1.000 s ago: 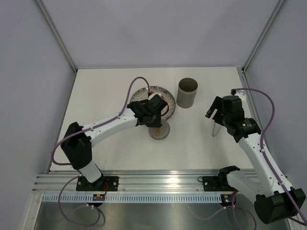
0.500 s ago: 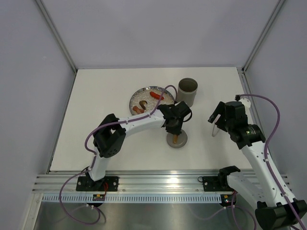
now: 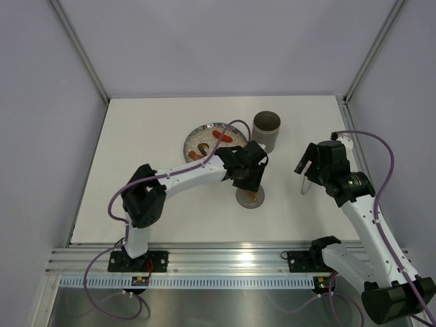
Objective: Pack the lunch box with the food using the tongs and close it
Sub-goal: Place the box lid at the center of the board.
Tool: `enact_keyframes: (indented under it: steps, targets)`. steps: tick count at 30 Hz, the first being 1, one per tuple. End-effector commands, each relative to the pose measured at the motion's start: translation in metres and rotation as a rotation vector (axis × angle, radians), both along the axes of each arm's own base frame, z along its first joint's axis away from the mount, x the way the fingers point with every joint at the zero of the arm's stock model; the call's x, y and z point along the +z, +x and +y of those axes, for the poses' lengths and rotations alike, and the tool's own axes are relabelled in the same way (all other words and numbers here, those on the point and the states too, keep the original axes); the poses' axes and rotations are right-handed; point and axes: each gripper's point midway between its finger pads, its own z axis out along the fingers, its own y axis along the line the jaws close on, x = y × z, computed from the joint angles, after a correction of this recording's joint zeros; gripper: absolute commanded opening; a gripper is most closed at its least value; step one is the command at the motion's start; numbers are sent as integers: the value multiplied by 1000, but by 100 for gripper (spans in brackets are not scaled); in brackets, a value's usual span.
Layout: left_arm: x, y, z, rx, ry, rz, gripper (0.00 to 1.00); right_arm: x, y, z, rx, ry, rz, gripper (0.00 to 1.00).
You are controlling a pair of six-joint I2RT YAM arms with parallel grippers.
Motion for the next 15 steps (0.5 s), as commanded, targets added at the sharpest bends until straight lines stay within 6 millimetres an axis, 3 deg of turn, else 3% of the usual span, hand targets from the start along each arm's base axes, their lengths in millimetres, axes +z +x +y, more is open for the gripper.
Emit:
enact_keyframes:
  steps: [1, 2, 3, 4, 5, 7, 9, 10, 11, 12, 15]
  targets:
    - [92, 14, 28, 37, -206, -109, 48, 8, 8, 10, 55, 14, -5, 85]
    - [96, 16, 41, 62, -213, -118, 48, 6, 9, 14, 65, 26, 3, 85]
    - [88, 18, 60, 95, -184, -123, 49, 1, 8, 20, 89, 43, 17, 85]
    - [93, 27, 80, 141, -180, -140, 49, -4, 9, 23, 100, 52, 28, 85]
    - [111, 27, 96, 169, -204, -182, 49, -8, 10, 28, 109, 64, 42, 85]
    - [108, 35, 134, 249, -167, -205, 50, -16, 9, 39, 142, 67, 58, 84]
    - [126, 32, 160, 290, -185, -251, 56, -24, 10, 47, 154, 56, 79, 85]
    - [124, 35, 178, 332, -159, -269, 61, -27, 8, 57, 183, 53, 87, 86]
    - [128, 35, 186, 349, -157, -290, 61, -33, 9, 63, 193, 47, 105, 86]
    - [137, 32, 198, 367, -159, -323, 68, -37, 9, 68, 211, 39, 116, 86]
    - [143, 30, 223, 417, -137, -352, 69, -50, 8, 95, 287, 32, 152, 86]
